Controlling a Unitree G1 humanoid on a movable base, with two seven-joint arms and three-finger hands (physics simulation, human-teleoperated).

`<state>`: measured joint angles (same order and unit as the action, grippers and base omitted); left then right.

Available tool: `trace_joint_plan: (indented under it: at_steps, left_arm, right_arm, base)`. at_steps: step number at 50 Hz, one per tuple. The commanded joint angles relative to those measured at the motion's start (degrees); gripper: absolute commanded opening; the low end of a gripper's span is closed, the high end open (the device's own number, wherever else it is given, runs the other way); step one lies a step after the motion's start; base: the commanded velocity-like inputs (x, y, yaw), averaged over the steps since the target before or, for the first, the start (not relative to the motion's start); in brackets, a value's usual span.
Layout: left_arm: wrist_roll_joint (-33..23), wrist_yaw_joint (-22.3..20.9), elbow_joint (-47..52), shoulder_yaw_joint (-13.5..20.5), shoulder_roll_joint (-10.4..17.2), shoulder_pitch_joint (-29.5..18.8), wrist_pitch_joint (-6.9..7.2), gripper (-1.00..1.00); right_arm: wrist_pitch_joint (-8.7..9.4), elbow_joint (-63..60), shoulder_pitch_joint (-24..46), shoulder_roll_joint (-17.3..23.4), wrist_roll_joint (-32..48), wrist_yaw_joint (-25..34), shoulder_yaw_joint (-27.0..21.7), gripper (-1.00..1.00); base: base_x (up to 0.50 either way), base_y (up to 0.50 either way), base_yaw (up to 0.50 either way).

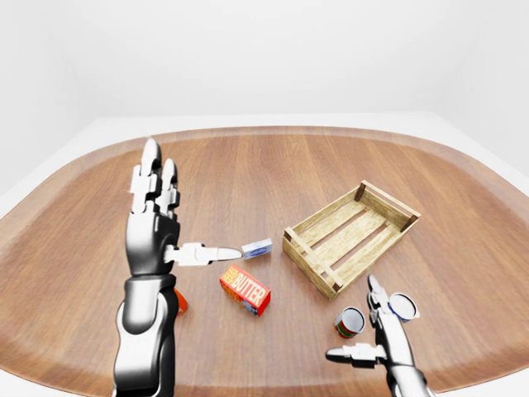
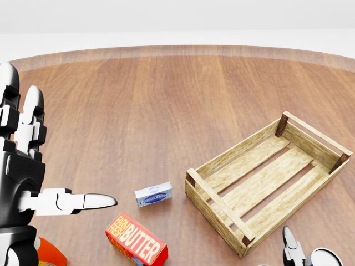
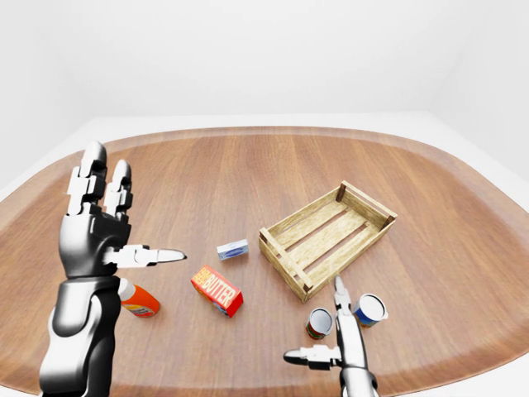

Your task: Pick up the tomato sauce, and put it in the wooden tray.

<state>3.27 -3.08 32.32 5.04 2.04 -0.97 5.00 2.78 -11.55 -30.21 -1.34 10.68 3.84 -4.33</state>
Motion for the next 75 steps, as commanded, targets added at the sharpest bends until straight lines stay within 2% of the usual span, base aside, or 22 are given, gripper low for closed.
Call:
trace_joint_plan:
  at_steps: [1,5,14,17,22,32,45,52,58,75]
  left_arm:
    - [0.01,0.03,0.23,-0.05,-0.02,0.06,0.00,1.00]
    - [0.02,-0.03,-0.08,-0.03,-0.02,0.09,0.00,1.00]
    - [0.09,-0.15,0.42,0.13,0.04,0.24,0.00,1.00]
    - [-0.03,-0.19,0.20,-0.01,-0.01,0.43,0.00,1.00]
    - [-0.11,-0.17,0.46,-0.14,-0.04,0.37,0.00,1.00]
    - [-0.38,-0.22,-0.30,-0.33,-0.09,0.48,0.00,1.00]
    - [-0.55,-0.28,-0.84,-0.42,-0.13,0.45,0.00,1.00]
    - [-0.51,-0.22,-0.17,-0.42,-0.16,0.43,0.00,1.00]
    - [-0.43,-0.22,0.09,-0.43,-0.18,0.50,0.00,1.00]
    - [-0.74,-0.30,-0.57,-0.90,-0.34,1.13,0.00,1.00]
  right_arm:
    - [0.01,0.86,0.57,-0.50,0.75,0.17,-0.52,1.00]
    - [-1.00,3.20,1.77,-0.37,0.83,-0.35,-0.52,1.00]
    - [-1.31,3.79,1.63,-0.24,0.78,-0.75,-0.46,1.00]
    - [-2.76,6.51,2.61,0.07,0.63,-1.21,-1.01,1.00]
    - [-3.84,8.89,3.76,0.27,0.43,-1.46,-1.56,1.00]
    - [-3.18,7.93,3.22,0.05,0.51,-1.20,-1.92,1.00]
    - [-3.92,9.73,4.18,0.07,0.62,-1.21,-2.98,1.00]
    - [-5.08,11.44,4.38,0.14,0.78,-1.38,-3.33,1.00]
    - [-7.78,17.54,7.26,0.93,0.63,-2.39,-3.98,1.00]
    - [-7.78,21.94,9.13,1.81,0.31,-3.44,-5.23,1.00]
  base:
    - [0.00,0.00,0.00]
    - [0.00,0.00,0.00]
    - [0.00,0.00,0.00]
    - [0.00,0.00,0.00]
    - [0.00,0.00,0.00]
    - [0.00,0.00,0.00]
    - [0.00,0.00,0.00]
    - [0.00,0.00,0.00]
    - [0.00,0.00,0.00]
    - [0.00,0.00,0.00]
